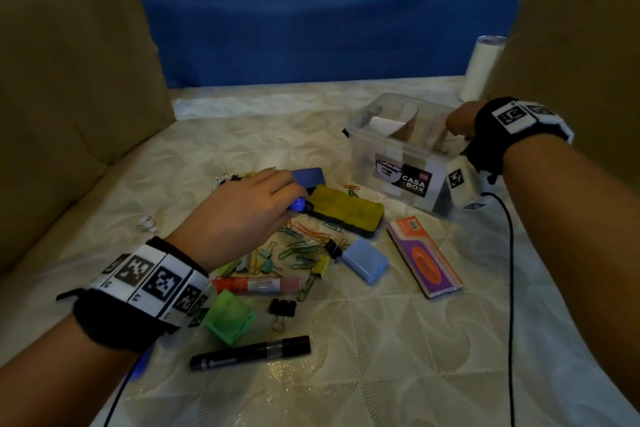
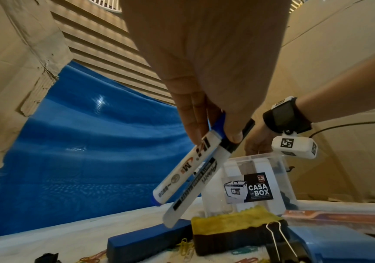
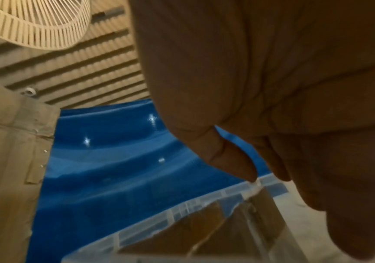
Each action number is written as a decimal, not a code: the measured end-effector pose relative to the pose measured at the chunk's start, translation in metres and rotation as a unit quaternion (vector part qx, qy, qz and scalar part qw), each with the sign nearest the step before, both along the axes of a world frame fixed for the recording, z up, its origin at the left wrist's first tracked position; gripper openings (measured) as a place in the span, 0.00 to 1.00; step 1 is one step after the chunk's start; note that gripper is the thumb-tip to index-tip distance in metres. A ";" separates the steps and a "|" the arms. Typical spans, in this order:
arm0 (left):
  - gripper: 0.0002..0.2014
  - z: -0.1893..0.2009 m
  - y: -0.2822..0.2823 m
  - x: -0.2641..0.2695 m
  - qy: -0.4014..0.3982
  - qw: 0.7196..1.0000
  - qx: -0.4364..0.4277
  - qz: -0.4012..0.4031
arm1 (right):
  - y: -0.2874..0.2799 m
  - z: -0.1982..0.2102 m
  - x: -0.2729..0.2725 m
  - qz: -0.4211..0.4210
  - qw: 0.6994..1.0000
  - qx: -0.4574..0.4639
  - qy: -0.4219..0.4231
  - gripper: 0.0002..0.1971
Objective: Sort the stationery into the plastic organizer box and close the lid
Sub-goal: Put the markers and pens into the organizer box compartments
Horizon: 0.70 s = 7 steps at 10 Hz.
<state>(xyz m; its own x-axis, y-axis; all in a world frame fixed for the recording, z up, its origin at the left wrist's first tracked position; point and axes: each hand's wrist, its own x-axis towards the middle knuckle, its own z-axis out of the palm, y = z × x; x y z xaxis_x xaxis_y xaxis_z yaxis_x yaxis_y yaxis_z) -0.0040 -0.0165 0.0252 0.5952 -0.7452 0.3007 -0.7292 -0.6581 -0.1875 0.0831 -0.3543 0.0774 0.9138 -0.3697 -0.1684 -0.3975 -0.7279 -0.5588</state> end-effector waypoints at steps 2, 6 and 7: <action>0.16 0.002 0.003 -0.007 0.001 1.000 -0.019 0.000 | -0.036 -0.011 0.001 -0.052 0.995 -0.021 -0.083 0.17; 0.13 0.053 -0.113 0.021 0.050 0.964 -0.218 -0.143 | -0.061 -0.083 -0.024 -0.001 0.988 -0.020 -0.152 0.27; 0.12 0.058 -0.162 0.046 0.081 0.940 -0.286 -0.167 | -0.062 -0.085 -0.030 -0.003 0.984 -0.003 -0.176 0.25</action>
